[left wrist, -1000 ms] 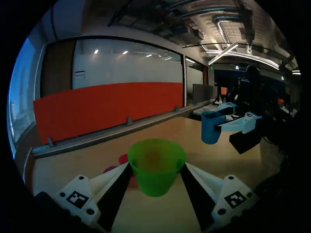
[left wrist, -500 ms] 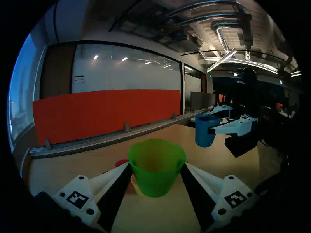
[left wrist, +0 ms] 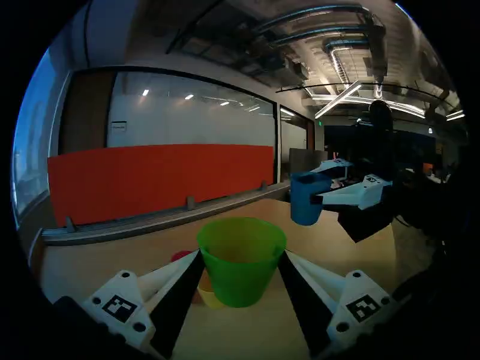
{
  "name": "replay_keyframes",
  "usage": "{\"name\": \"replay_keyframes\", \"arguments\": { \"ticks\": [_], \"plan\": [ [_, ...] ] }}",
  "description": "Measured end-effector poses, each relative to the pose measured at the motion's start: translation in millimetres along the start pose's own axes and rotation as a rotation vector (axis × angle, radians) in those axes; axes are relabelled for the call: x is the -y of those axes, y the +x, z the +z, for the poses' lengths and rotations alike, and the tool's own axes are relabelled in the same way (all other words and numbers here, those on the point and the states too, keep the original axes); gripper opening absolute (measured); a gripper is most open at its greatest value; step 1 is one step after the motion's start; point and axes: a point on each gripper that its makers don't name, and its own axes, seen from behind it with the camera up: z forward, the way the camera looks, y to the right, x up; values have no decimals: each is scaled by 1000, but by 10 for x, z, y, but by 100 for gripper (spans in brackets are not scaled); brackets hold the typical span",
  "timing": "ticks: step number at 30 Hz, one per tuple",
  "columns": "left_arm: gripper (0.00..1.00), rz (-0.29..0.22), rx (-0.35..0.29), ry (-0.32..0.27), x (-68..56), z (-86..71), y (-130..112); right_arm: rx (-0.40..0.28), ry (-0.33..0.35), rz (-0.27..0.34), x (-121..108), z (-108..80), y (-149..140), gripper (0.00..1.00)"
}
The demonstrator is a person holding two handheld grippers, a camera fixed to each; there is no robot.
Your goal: Pour water
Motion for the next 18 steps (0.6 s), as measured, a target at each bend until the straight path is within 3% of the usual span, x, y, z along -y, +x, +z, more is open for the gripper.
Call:
{"name": "replay_keyframes", "arguments": {
  "ticks": [18],
  "plan": [
    [84,9,5,-35,-228,63,-92,-3,9,-124,-20,66,216,91]
  ]
}}
